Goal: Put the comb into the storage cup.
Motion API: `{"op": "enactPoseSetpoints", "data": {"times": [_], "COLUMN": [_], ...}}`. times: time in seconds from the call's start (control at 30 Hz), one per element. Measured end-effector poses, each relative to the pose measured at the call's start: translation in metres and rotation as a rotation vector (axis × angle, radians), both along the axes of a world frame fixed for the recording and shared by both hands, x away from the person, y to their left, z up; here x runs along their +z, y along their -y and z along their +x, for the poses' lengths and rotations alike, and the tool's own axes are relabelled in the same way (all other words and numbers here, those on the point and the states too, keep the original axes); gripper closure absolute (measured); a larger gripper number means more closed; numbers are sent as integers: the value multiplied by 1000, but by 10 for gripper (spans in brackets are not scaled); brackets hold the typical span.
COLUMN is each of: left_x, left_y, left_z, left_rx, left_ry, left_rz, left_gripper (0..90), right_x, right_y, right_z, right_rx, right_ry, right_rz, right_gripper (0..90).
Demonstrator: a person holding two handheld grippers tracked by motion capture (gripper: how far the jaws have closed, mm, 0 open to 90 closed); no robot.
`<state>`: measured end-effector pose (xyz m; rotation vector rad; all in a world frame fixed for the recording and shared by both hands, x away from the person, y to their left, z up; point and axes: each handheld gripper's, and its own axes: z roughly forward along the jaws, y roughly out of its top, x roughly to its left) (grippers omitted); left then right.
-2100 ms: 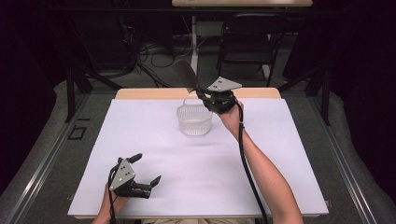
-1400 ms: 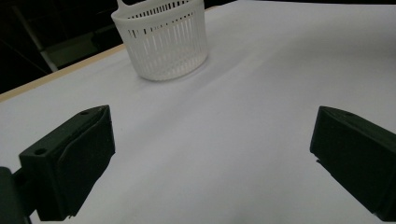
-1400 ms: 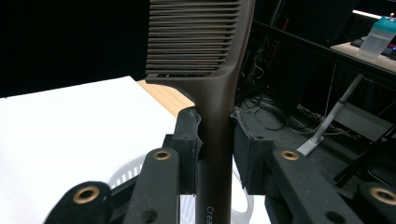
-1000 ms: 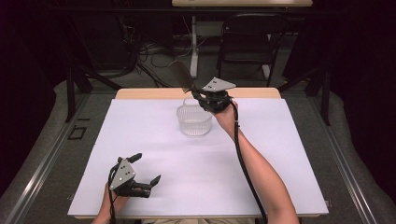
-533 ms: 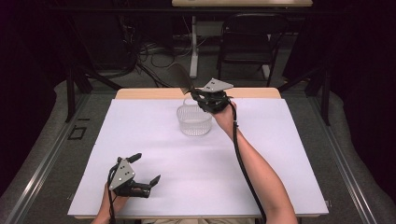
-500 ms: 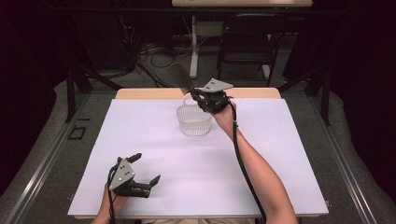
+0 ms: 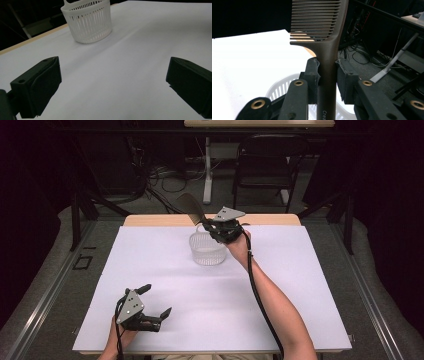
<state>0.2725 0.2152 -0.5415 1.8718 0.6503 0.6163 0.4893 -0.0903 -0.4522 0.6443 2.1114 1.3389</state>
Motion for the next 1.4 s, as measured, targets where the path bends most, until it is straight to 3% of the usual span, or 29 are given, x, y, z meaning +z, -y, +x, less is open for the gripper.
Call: {"op": "enactPoseSetpoints", "data": {"times": [0.37,1.4], "left_x": [0,-1], "left_y": [0,1], "left_z": [1,1], "left_rx": [-2,1], "left_ry": [-1,-5], "left_rz": [0,4], "left_gripper": [1,2], "right_x": [-11,-31], "right_y": [-1,-1], "right_z": [2,4], "right_rx": [12,18], "right_ry": [-17,-85], "right_rz": [-49,-94], "right_gripper": [725,722]}}
